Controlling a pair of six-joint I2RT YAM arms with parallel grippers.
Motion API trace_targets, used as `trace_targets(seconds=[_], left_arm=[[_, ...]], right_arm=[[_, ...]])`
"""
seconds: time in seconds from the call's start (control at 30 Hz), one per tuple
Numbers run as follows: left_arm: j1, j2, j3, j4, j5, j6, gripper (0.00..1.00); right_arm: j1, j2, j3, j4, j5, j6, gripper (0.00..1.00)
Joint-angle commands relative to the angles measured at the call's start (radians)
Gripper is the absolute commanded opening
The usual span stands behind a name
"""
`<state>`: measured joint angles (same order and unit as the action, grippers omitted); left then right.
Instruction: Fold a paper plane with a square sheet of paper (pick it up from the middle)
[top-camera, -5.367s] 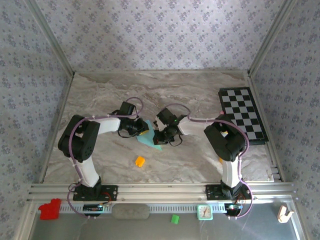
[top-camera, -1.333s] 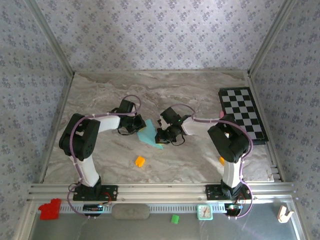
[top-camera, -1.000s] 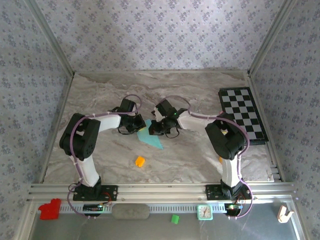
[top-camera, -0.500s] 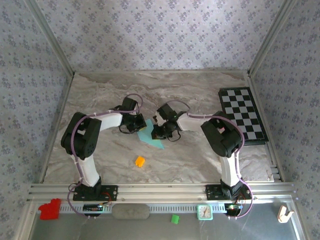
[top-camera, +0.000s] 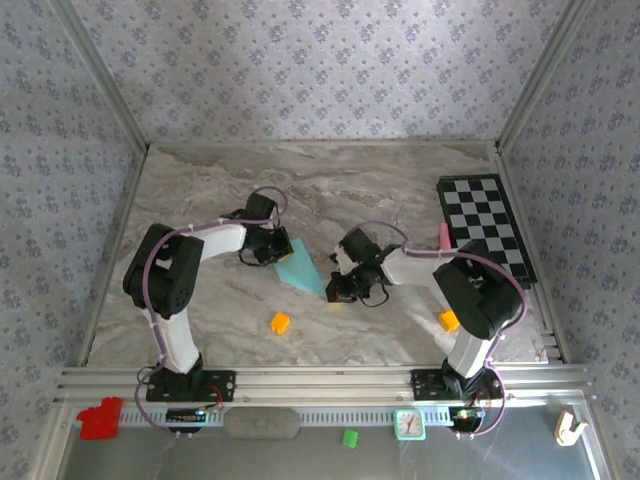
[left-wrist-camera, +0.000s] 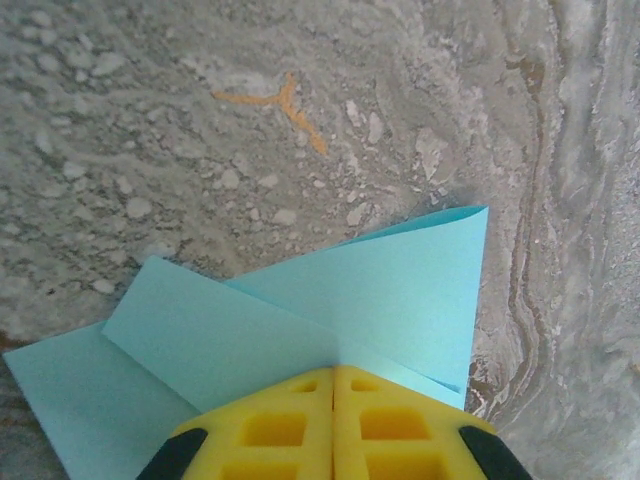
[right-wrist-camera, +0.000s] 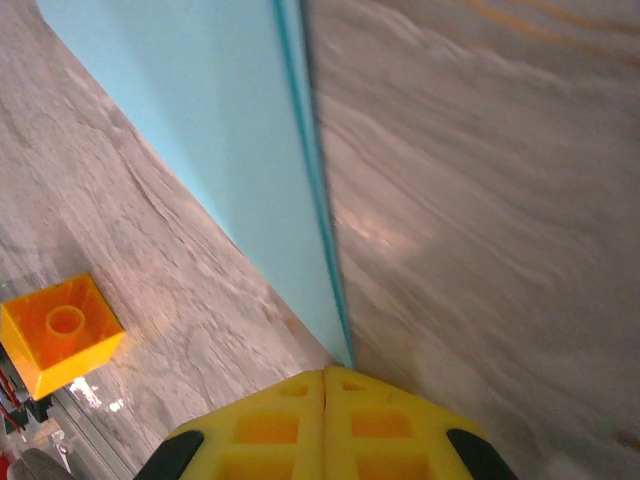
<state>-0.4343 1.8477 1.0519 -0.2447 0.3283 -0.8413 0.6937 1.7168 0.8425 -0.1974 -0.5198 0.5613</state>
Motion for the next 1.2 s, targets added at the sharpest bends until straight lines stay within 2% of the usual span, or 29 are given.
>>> trace_targets(seconds=[0.0,0.1,0.2,0.43,0.57,0.77,0.97,1.17], left_arm=[[0.002,-0.009,0.018,-0.060,-0.001,0.024,0.11],[0.002,-0.073,0.043,-0.024,0.068,0.001,0.15],[0.013,-0.147,0.051,-0.021,0.069,-0.021,0.24],[0.124,-0.347,-0.083,0.002,0.048,-0.074,0.55],[0.209,-0.457,-0.183,0.003,0.048,-0.086,0.71],[0.278,-0.565,-0.299,0.002,0.048,-0.085,0.87],[0.288,-0.561,-0.319,-0.010,0.043,-0.030,0.97],[0.287,-0.541,-0.317,0.005,0.055,-0.015,1.00]], right_arm=[[-0.016,-0.072,-0.012,0.023,0.019,0.020,0.10],[-0.023,-0.126,0.017,0.063,0.060,0.017,0.20],[-0.042,-0.124,0.050,0.120,0.078,0.025,0.28],[-0.086,0.029,0.196,0.176,0.034,0.003,0.40],[-0.097,0.141,0.274,0.170,-0.022,-0.014,0.42],[-0.085,0.263,0.386,0.124,-0.078,-0.053,0.40],[-0.076,0.314,0.417,0.122,-0.132,-0.071,0.38],[-0.071,0.322,0.413,0.119,-0.181,-0.093,0.33]])
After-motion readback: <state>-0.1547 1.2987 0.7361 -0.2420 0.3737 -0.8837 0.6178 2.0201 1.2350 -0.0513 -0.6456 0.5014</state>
